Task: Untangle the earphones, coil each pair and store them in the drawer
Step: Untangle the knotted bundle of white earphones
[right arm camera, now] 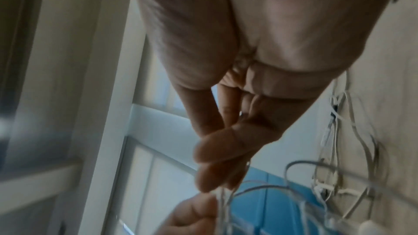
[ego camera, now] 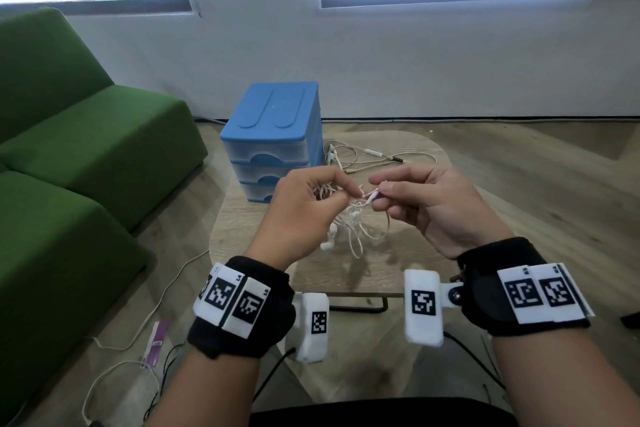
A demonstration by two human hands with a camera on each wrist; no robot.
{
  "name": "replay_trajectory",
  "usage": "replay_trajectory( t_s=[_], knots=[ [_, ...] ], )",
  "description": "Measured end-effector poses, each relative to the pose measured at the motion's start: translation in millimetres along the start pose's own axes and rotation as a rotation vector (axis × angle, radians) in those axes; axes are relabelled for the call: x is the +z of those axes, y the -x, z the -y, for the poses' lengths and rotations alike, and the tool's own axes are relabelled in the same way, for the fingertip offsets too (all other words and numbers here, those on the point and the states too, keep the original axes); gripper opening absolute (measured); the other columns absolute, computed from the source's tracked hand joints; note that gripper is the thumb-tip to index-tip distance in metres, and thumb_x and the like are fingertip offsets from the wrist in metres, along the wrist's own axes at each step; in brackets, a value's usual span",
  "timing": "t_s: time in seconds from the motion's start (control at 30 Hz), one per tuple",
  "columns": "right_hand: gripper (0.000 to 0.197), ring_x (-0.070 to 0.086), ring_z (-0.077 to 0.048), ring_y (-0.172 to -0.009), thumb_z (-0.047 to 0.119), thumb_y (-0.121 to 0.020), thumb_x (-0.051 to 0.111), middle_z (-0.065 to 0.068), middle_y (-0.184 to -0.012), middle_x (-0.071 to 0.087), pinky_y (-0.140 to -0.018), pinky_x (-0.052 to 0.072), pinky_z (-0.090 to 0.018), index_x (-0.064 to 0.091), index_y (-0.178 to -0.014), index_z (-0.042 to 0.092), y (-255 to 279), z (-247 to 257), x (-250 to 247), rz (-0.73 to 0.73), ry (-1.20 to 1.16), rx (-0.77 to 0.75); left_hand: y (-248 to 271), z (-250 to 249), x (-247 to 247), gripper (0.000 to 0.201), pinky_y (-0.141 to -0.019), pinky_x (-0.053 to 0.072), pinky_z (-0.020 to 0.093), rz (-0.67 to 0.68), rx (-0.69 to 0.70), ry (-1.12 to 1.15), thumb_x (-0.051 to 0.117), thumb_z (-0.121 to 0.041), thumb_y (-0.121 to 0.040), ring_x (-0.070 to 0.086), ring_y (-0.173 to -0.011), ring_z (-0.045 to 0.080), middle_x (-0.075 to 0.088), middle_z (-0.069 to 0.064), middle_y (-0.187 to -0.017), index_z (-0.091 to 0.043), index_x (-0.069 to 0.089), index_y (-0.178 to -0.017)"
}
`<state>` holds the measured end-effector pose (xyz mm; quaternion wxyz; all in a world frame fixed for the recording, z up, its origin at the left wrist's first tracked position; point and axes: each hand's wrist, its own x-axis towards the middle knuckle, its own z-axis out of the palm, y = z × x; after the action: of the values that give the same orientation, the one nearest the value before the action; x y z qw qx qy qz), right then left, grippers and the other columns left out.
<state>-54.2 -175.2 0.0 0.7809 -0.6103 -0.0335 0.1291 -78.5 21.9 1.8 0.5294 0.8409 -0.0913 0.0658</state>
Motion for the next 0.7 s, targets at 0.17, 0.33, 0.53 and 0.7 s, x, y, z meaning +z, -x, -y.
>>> replay_trajectory(
  t_s=[0.17,0.33,0.53,0.7],
  knots=[
    [0.008,0.065,-0.012,-0.053,0.002,-0.085,0.072,-0.018,-0.076,0.074,-0.045,0.047,-0.015,0.073,-0.091,-0.002,-0.2,-5.1,-1.9,0.038,0.12,-0.031,-0.9,-0.8,-2.6,0.029,-0.06,0.042,0.028,0.038,-0.031,-0.029,0.064,-0.003,-0.088,0.051,-0.06,0.023,0.069,0.011,-0.073,-0.024,0.08,-0.075],
    [0.015,0.056,-0.011,-0.044,0.014,-0.084,0.072,-0.012,-0.065,0.068,-0.039,0.04,-0.016,0.071,-0.083,-0.001,-1.6,-7.4,-4.5,0.104,0.234,-0.049,-1.6,2.5,-9.0,0.032,-0.08,0.051,0.048,0.073,-0.026,-0.017,0.062,-0.001,-0.089,0.063,-0.088,0.04,0.073,0.013,-0.082,-0.024,0.079,-0.074],
    [0.02,0.048,-0.01,-0.04,0.021,-0.092,0.065,-0.005,-0.059,0.062,-0.037,0.033,-0.017,0.07,-0.082,0.005,-1.2,-12.6,-8.3,0.141,0.301,-0.068,-3.9,6.8,-17.8,0.029,-0.055,0.037,0.02,0.003,-0.064,0.057,0.062,0.0,-0.091,0.046,-0.053,0.007,0.076,0.006,-0.082,-0.019,0.079,-0.078],
    [0.012,0.043,-0.015,-0.044,0.005,-0.098,0.064,-0.013,-0.072,0.064,-0.042,0.035,-0.021,0.067,-0.108,0.011,-4.3,-13.4,-4.4,-0.049,0.376,-0.148,-3.2,6.8,-15.2,0.015,-0.058,0.034,0.02,0.007,-0.098,0.165,0.066,-0.008,-0.097,0.05,-0.055,-0.004,0.064,-0.018,-0.073,-0.017,0.076,-0.09]
  ],
)
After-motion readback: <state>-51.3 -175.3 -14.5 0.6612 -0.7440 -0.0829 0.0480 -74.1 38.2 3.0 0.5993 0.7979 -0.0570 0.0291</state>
